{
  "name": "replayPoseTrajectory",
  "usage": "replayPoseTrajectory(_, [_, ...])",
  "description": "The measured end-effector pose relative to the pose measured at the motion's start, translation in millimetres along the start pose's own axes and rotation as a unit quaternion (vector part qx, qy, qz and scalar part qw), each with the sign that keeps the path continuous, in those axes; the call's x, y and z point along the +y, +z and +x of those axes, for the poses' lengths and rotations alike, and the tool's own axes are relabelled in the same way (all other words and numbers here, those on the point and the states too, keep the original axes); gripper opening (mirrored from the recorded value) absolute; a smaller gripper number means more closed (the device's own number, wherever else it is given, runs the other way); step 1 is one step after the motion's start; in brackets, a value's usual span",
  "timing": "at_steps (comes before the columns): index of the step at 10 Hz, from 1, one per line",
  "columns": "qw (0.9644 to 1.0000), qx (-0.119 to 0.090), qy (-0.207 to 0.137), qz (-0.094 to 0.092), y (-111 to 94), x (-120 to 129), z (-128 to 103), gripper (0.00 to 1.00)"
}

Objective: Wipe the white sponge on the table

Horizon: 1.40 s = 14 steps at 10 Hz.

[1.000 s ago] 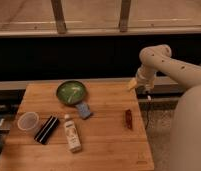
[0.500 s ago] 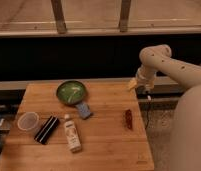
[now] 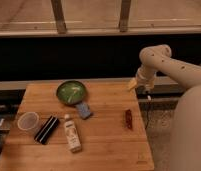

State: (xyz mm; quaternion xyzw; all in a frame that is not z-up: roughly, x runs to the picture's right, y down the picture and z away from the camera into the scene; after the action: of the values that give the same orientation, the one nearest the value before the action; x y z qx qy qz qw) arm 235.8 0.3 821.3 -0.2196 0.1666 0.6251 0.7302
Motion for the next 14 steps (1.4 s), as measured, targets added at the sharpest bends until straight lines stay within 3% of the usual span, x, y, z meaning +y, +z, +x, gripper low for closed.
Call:
replayPoseTrajectory(4, [0.9998, -0.006, -0.016, -0.009, -4, 6, -2, 0.80])
replayPoseTrajectory(7, [0.9962, -0.020, -0.073, -0.044, -11, 56, -16, 0.80])
replayPoseTrajectory(10, [0.9857, -0.032, -0.149, -0.072, -15, 140, -30, 0.80])
replayPoseTrajectory(12, [0.9730, -0.034, -0.205, -0.101, -15, 204, -27, 0.80])
replayPoseTrajectory(13, [0.9697, -0.033, -0.215, -0.110, -16, 218, -26, 0.80])
replayPoseTrajectory(14, [0.9701, -0.033, -0.215, -0.108, -16, 215, -26, 0.80])
